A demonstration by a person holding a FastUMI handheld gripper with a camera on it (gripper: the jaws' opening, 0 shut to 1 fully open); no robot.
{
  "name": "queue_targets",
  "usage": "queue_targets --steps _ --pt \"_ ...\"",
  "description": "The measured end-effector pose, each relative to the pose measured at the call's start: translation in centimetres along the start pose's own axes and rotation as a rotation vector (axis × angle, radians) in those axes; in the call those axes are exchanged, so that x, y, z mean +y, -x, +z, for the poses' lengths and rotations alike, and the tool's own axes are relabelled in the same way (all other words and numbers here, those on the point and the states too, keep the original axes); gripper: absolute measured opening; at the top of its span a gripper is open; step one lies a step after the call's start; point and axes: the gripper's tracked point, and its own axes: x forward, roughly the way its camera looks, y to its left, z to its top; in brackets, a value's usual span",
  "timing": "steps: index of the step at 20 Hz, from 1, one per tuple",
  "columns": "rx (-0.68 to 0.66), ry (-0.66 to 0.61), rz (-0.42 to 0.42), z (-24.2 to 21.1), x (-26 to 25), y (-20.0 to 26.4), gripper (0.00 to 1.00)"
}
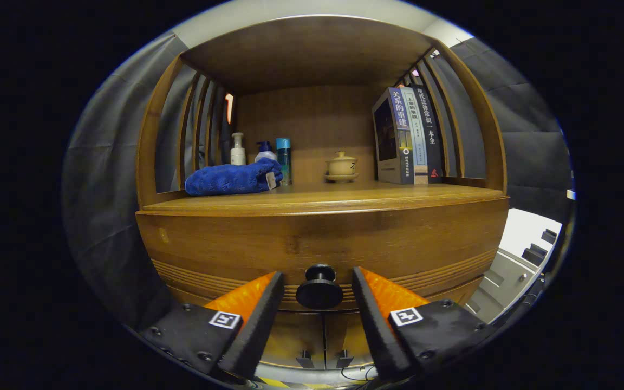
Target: Pull open the drawer, take out the items inside it, and place them on the countertop above the cabinet.
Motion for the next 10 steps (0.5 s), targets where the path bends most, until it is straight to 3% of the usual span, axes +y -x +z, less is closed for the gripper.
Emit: queue_targets --steps 5,10 --pt "0.028 -0.022 -0.005 -0.84 -0.47 -0.69 0.55" --pt "0.042 -0.039 0.020 -0.93 -0.57 -0.49 0.42"
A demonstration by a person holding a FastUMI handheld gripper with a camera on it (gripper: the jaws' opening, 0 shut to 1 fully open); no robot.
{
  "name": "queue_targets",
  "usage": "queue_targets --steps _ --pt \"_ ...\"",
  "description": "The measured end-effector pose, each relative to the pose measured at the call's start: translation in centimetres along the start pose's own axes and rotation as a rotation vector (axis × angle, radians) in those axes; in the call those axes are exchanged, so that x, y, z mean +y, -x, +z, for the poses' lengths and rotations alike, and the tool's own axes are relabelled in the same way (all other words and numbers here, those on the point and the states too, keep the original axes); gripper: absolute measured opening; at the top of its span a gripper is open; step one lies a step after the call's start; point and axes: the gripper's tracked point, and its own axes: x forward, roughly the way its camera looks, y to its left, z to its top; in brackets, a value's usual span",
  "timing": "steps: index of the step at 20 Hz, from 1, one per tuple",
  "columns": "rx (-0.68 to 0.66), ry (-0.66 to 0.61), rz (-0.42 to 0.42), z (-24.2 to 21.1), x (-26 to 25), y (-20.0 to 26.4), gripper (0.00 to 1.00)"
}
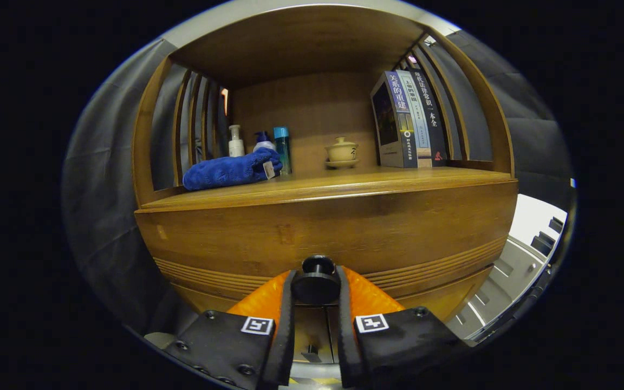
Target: Pull open the drawer, take out the items inside it, and place them on the countertop above the cabinet.
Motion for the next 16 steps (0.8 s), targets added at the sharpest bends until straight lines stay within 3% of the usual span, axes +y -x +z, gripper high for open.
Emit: queue_targets --steps 5,16 --pt "-0.006 0.017 -0.026 -0.1 0.0 0.8 0.42" --pt "-0.011 0.014 0.005 -1.7 0.6 9.2 0.42"
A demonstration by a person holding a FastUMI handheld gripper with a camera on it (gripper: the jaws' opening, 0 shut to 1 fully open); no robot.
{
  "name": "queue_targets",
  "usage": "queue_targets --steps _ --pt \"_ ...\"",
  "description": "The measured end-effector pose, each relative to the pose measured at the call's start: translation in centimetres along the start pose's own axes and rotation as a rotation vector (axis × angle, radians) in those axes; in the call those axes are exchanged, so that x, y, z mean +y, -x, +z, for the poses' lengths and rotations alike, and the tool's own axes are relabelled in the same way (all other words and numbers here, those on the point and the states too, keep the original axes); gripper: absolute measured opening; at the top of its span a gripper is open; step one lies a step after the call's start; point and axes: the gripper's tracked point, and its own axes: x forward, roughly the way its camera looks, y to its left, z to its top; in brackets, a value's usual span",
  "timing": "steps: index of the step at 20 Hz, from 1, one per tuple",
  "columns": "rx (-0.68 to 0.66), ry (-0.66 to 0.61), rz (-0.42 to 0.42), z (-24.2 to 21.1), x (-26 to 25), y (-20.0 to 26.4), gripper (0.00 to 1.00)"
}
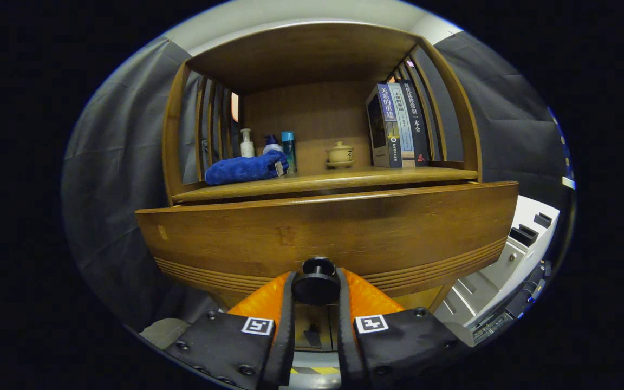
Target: Pull open the drawer, take out the items inside it, and place them on the countertop above the cabinet.
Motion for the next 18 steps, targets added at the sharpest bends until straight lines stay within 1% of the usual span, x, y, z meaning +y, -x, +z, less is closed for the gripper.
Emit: queue_targets --steps 6,10,13,18 --pt "0.005 0.026 0.012 -0.8 0.2 3.5 0.41" --pt "0.020 0.016 0.025 -1.3 0.4 5.1 0.42" --pt "0.023 0.044 0.027 -1.7 0.5 6.2 0.41" --pt "0.045 0.047 0.041 -2.7 0.6 7.7 0.41"
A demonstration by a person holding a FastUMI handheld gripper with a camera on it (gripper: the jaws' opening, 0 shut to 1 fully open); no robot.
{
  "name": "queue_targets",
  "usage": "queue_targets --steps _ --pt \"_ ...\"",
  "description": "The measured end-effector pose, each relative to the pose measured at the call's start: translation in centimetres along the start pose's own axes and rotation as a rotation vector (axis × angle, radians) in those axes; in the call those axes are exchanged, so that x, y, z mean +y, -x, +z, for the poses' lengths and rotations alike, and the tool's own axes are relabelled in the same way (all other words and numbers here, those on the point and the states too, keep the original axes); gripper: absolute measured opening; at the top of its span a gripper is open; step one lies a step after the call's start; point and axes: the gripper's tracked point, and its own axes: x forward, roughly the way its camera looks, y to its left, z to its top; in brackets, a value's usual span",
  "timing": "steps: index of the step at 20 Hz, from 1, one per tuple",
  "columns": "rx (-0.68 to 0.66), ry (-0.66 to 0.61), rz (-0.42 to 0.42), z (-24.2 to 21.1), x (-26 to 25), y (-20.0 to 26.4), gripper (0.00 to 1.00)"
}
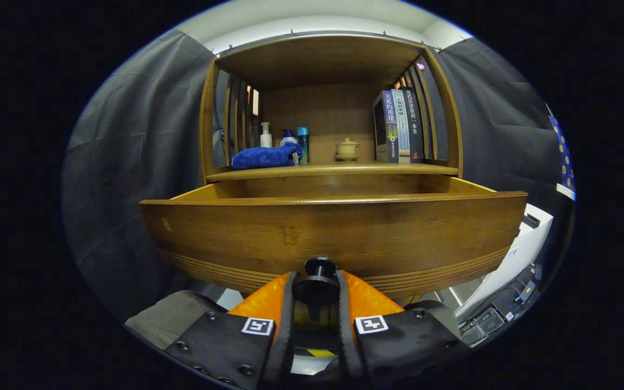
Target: Pull open the drawer, take out the items inside it, and place them on the countertop above the cabinet.
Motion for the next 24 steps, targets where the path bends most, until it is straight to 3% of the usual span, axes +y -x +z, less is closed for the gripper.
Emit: queue_targets --steps 8,14,15,18,20,24 --pt "-0.002 0.004 0.000 -0.2 -0.1 0.0 0.46" --pt "-0.065 0.034 0.050 1.3 1.5 0.9 0.96" --pt "-0.096 0.034 0.053 2.6 1.5 1.5 0.97" --pt "-0.358 -0.021 0.039 13.0 0.9 4.4 0.96" --pt "-0.457 -0.027 0.041 21.0 0.1 6.1 0.96" --pt "-0.631 -0.043 0.182 37.0 2.2 8.1 0.96"
